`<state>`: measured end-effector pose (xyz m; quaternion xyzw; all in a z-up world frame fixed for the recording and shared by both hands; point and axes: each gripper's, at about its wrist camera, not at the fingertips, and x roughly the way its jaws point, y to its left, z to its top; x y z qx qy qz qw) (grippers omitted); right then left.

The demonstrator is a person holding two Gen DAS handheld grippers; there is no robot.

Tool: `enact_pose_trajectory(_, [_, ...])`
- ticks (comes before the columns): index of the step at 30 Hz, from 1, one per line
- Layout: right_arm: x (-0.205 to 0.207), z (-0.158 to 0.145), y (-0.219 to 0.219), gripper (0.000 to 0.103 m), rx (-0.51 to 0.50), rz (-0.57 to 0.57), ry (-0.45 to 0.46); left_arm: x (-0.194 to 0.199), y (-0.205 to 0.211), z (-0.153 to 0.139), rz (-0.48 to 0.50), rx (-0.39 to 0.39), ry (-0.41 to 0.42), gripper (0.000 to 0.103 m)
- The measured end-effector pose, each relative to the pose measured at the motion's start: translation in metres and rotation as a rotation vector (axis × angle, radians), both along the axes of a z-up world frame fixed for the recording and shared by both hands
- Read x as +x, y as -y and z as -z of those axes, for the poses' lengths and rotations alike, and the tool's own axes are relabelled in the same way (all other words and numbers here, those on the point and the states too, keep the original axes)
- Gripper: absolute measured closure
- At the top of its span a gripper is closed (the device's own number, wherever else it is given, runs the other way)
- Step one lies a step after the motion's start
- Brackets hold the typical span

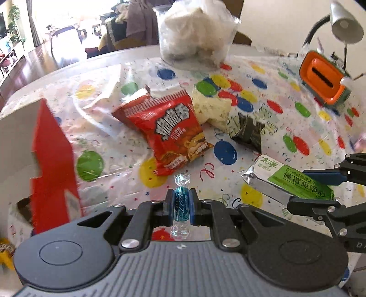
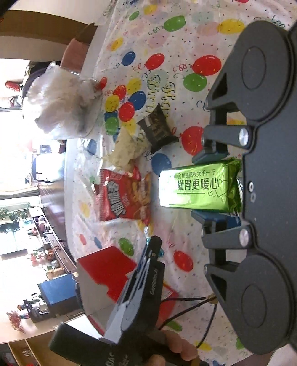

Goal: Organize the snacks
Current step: 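Carry the candy and green bar into the box and open both tools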

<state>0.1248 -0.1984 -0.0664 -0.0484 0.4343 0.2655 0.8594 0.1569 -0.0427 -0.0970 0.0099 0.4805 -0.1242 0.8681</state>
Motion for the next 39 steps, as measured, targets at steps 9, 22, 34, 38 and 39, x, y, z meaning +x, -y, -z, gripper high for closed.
enact_pose_trajectory(9, [-0.017,-0.044,-0.024,0.061,0.021,0.012,0.084,-0.032,-0.038,-0.051,-0.028,-0.066,0.091,0.091])
enact_pose_trajectory(22, [-0.014,-0.091,-0.1,0.061,0.045,-0.088,0.218,-0.058,-0.12,-0.101,-0.155,-0.051,0.221,0.091])
enact_pose_trajectory(34, [0.003,-0.096,-0.191,0.061,0.058,-0.182,0.231,-0.072,-0.209,-0.11,-0.283,-0.007,0.243,0.091])
enact_pose_trajectory(38, [0.011,-0.091,-0.219,0.061,0.059,-0.197,0.199,-0.069,-0.234,-0.104,-0.313,0.008,0.221,0.091])
enact_pose_trajectory(39, [0.013,-0.09,-0.225,0.061,0.06,-0.203,0.189,-0.068,-0.24,-0.102,-0.322,0.011,0.215,0.091])
